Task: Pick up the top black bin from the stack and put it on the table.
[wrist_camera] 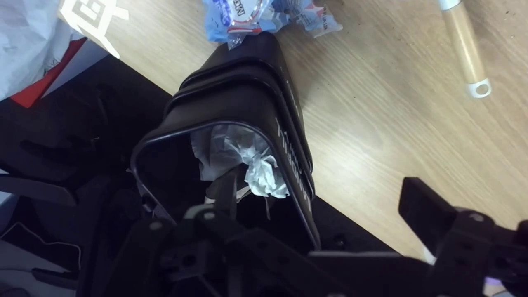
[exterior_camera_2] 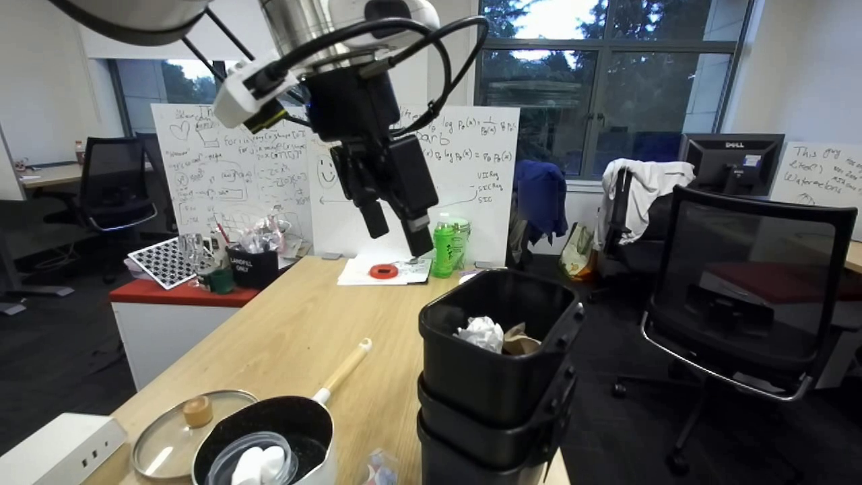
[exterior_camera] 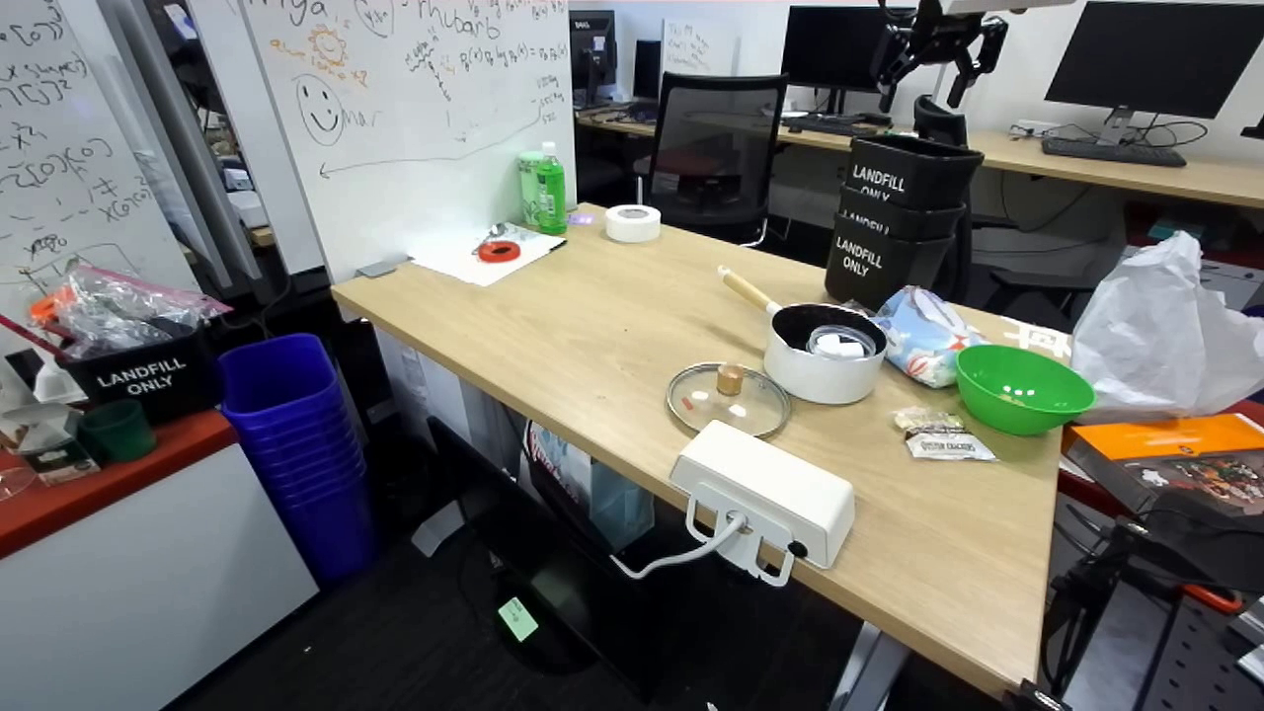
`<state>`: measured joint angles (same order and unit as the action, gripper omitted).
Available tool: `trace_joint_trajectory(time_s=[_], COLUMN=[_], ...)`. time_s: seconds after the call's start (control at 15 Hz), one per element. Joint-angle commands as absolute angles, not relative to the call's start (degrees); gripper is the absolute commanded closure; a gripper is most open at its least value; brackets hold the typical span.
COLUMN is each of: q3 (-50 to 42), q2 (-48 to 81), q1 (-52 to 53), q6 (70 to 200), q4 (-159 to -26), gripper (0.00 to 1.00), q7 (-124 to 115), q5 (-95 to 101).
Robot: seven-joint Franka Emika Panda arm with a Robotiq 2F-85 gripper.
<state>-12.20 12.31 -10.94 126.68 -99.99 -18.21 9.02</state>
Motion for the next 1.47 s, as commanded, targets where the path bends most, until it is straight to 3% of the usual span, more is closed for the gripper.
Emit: trace_joint_trajectory(time_s=[0.0, 1.4], q3=[-13.1, -14.8], q2=[17.0, 34.8], q1=[-11.3, -11.2], q6=[123.9, 115.8], q4=[-94.7, -76.6], gripper=[0.00, 0.00], q7=[-15.2, -27.5], q5=[9.5, 3.9])
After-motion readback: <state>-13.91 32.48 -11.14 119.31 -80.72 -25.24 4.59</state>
